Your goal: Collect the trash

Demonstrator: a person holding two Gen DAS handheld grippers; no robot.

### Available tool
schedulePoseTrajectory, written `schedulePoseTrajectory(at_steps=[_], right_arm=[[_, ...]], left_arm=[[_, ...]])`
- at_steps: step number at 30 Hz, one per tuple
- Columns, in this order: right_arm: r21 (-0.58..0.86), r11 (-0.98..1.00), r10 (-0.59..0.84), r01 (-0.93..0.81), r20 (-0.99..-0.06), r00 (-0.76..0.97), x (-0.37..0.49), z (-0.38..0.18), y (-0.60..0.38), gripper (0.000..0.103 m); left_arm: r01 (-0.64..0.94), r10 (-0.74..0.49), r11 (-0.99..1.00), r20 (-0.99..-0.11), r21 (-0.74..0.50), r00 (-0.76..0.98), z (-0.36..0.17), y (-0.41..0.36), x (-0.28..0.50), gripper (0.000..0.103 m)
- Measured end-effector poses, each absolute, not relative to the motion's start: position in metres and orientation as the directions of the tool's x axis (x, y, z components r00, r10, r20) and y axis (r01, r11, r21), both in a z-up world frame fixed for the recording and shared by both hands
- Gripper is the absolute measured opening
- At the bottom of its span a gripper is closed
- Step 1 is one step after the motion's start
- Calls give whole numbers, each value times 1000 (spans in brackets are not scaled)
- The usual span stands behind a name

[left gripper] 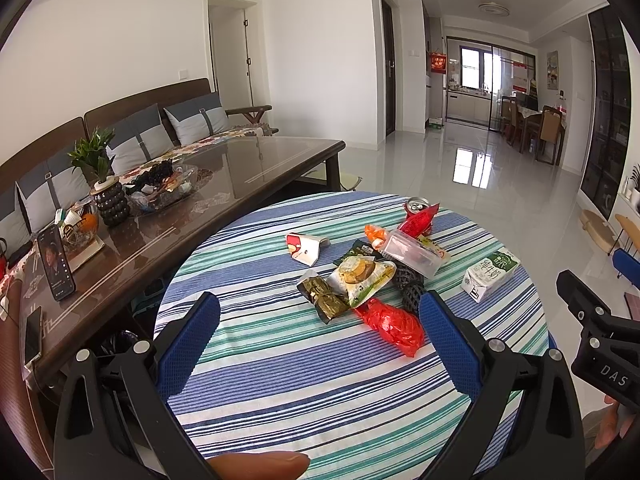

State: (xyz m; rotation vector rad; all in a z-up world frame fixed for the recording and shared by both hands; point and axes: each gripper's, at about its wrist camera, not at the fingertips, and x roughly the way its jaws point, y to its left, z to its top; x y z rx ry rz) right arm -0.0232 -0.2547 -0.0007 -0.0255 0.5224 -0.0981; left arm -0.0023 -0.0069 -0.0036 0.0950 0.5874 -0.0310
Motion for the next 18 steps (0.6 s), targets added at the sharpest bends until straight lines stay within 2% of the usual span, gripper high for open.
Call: schedulePoseTrajectory(at_steps=[18], right_arm=[[-51,995,-101,87,-497,862,-24,-1,-254,98]], left_arm=[[58,-4,995,-554,80,833,-1,-10,-2,99]])
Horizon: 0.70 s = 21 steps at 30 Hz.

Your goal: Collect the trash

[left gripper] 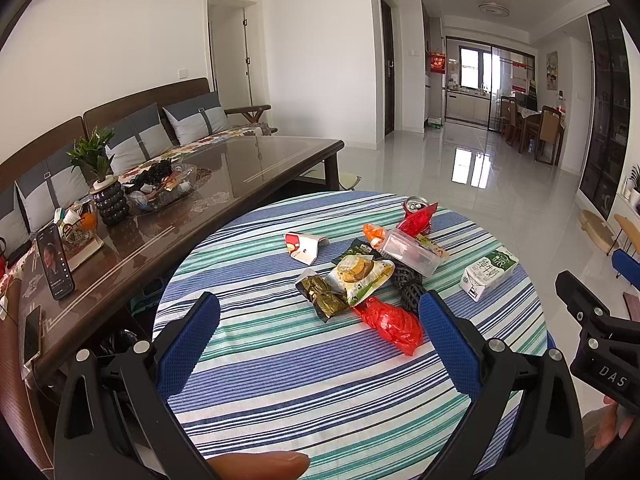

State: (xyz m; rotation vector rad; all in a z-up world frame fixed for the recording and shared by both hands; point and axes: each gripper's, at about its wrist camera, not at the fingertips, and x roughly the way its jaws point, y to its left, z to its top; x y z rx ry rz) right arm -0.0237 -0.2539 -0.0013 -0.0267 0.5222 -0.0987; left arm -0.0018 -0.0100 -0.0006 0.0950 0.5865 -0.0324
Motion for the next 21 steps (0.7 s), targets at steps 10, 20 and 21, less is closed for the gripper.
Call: schedulePoseTrajectory(at_steps=[10,20,21], right_arm=[[-53,995,-102,87,-499,861,-24,-3,-255,98],[-62,994,-112,94,-520,847,-27,-22,-262,98],[-64,993,-114,94,-524,844,-26,-24,-263,98]], left_arm=[[58,-4,995,-556,79,831,-2,-13,-2,99],[59,-6,995,-575,75,818,-17,-12,4,99],[60,-6,995,-580,74,815,-19,-11,5,99]])
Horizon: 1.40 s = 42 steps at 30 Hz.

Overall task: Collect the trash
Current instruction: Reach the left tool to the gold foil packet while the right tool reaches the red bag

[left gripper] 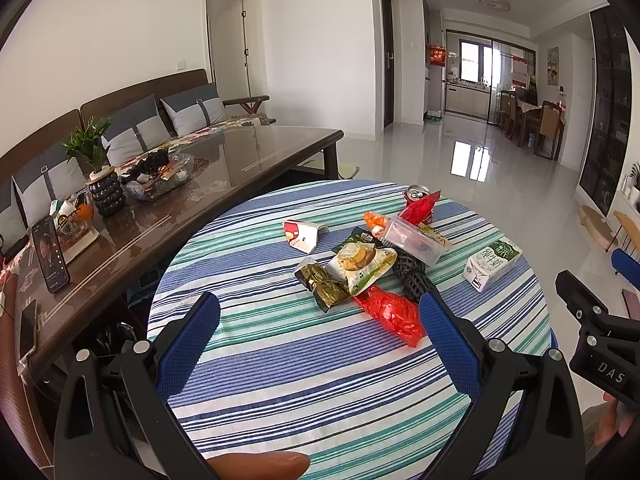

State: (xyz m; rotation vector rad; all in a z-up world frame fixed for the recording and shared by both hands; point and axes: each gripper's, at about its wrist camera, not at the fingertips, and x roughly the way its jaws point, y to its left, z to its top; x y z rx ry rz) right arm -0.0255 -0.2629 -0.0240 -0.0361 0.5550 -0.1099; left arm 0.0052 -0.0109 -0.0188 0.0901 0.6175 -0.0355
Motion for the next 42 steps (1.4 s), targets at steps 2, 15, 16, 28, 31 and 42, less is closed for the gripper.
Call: schedulePoseTrajectory(at_steps=[2,15,16,28,31,42], right_arm=[[-68,993,-119,98,-533,837,-20,-30,-262,98],[-51,989,-138,140,-674,725,8,-83,-283,98],[-46,989,-132,138,-690,712,11,-88,-281,98],[-44,991,-113,126,-782,613,32,-137,-283,98],[-29,992,-100,125,-790,605,35,-143,-285,98],[4,994,-58,109,-830,555,50,-160,-286,98]], left_arm=[[66,-10,995,-592,72,806,-25,-10,8,99],[94,-45,995,-772,19,634,-111,22,39,99],[93,-39,995,-784,24,620,-118,24,42,99],[99,-24,994,-845,34,535,-168,18,80,99],[92,-28,995,-847,25,531,-168,17,90,99],[63,-27,998,-838,8,544,-170,21,106,99]])
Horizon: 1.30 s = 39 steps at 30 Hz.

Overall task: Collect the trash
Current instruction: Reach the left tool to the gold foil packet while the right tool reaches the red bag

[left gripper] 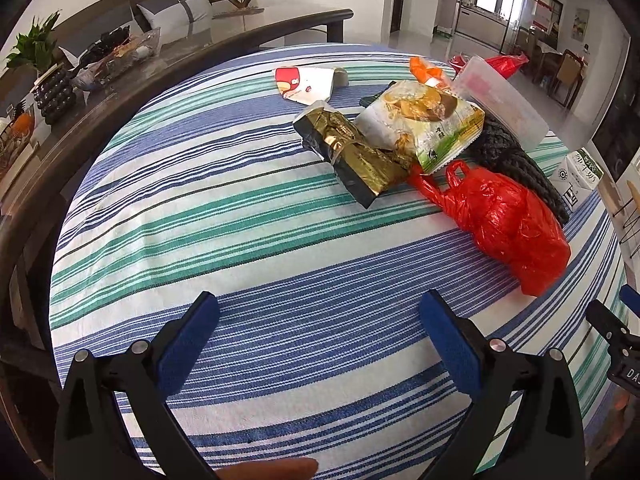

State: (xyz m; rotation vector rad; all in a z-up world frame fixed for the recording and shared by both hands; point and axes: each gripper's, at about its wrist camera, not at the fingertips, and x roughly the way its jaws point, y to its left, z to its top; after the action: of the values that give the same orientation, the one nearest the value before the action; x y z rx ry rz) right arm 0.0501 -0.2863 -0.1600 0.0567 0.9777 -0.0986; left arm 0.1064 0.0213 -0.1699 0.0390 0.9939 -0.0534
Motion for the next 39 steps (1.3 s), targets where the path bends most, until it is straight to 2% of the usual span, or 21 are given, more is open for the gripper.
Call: schedulePoseTrajectory(at_steps=[8,14,17,20,22,25,27,30,34,35,36,38,39], right_arm=[[9,995,-49,99,-824,564,51,-160,-284,98],[13,997,-34,79,-821,569,47,-159,-279,98],[29,998,-13,61,-810,586,45,-155,-275,98],[30,999,0,39,-793,610,42,-147,-271,98],[28,999,4,29,-782,623,40,-143,-269,98],[28,999,11,18,-772,636,40,-138,-265,98],[34,999,22,7,-768,640,40,-137,-262,98],[43,999,50,-27,-763,644,41,-134,-257,98],[93,990,137,-103,-762,633,46,-131,-242,98],[114,986,167,-124,-762,625,49,-131,-238,98],[144,978,207,-151,-762,614,53,-131,-232,98],[184,966,256,-181,-761,596,58,-132,-222,98],[192,963,269,-191,-762,589,61,-133,-217,98]], left_arm=[[109,-55,994,-849,2,525,-168,25,116,99],[53,-225,970,-800,-236,556,-149,49,143,99],[51,-241,965,-786,-258,570,-145,46,165,99],[68,-228,971,-794,-231,564,-149,38,181,98],[84,-223,973,-800,-213,557,-152,35,186,92],[110,-269,962,-797,-249,541,-157,42,183,72],[134,-291,956,-799,-260,526,-158,49,183,51],[173,-304,952,-804,-250,511,-154,63,177,45],[217,-291,953,-825,-209,484,-147,83,169,46],[222,-293,953,-827,-208,481,-145,86,168,52],[226,-301,950,-825,-215,479,-143,87,168,66],[223,-321,945,-808,-239,493,-137,85,167,83],[226,-334,941,-801,-252,497,-135,82,169,85]])
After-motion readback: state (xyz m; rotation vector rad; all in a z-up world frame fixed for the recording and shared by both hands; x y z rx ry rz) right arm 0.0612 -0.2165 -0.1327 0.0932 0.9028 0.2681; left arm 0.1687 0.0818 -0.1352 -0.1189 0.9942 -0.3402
